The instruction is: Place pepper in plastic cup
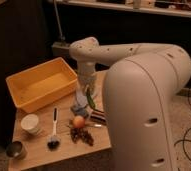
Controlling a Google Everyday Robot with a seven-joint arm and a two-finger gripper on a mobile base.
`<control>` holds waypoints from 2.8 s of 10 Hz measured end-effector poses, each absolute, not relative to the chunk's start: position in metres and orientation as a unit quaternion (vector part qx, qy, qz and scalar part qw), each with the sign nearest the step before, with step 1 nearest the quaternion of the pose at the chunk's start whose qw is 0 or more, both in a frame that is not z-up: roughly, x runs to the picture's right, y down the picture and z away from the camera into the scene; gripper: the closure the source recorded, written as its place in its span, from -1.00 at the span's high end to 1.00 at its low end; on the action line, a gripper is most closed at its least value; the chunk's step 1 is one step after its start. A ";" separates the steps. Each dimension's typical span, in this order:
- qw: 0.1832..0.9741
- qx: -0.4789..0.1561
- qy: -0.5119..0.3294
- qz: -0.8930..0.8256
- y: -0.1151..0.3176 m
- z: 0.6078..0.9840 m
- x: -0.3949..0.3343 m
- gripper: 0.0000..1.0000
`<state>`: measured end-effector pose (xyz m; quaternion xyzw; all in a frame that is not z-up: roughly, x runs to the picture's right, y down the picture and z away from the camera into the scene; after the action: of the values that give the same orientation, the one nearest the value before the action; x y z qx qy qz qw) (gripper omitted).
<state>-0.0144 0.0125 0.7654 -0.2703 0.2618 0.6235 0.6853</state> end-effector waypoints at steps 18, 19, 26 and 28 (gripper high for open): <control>0.491 -0.155 0.362 0.777 0.055 0.623 0.253 -0.92; 0.491 -0.155 0.362 0.777 0.056 0.623 0.254 -0.92; 0.482 -0.157 0.311 0.804 0.039 0.640 0.243 -0.92; 0.487 -0.177 0.263 0.814 0.020 0.661 0.210 -0.92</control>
<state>0.2098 0.0197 0.6605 -0.1770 0.2626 0.8138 0.4873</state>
